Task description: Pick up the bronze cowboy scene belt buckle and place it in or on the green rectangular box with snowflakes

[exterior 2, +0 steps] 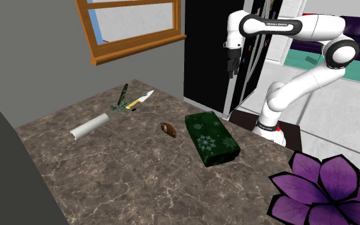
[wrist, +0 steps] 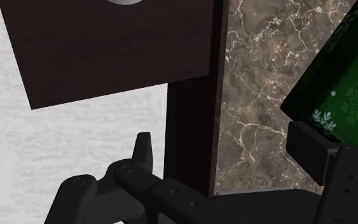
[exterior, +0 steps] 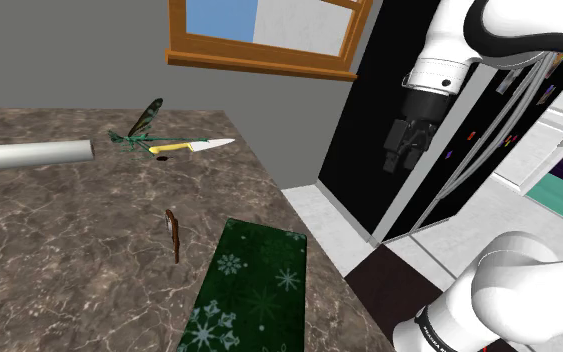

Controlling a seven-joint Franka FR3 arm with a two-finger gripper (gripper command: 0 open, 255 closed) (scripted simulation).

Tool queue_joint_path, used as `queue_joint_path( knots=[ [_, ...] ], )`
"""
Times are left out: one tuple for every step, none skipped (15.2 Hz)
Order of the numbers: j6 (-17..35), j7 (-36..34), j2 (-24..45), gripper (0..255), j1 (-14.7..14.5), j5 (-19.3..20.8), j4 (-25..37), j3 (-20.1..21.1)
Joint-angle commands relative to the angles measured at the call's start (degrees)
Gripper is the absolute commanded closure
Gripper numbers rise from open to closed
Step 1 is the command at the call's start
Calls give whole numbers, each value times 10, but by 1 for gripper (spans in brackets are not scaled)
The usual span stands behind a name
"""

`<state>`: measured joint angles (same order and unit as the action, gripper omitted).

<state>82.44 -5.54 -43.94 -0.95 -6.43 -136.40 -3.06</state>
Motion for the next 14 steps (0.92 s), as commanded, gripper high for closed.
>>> queue_joint_path(
  knots=[
    [0,0,0,0,0,0,0,0],
    [11,-11,11,0,-4,-8,1,12],
    [22,-23,24,0,-9,-16,3,23],
    [34,-34,36,0,-13,-23,5,34],
    [45,-45,50,0,-17,-30,8,45],
    [56,-56,64,0,-21,-37,12,56],
    [67,-67,79,0,-25,-43,17,67],
    [78,-77,94,0,-28,-48,23,78],
    [88,-88,110,0,-31,-53,29,88],
    [99,-99,126,0,-35,-57,36,99],
    [109,-110,143,0,-38,-61,44,109],
    [119,-121,160,0,-41,-64,52,119],
    [129,-132,178,0,-44,-66,61,129],
    [138,-143,196,0,-46,-68,71,138]
  ],
)
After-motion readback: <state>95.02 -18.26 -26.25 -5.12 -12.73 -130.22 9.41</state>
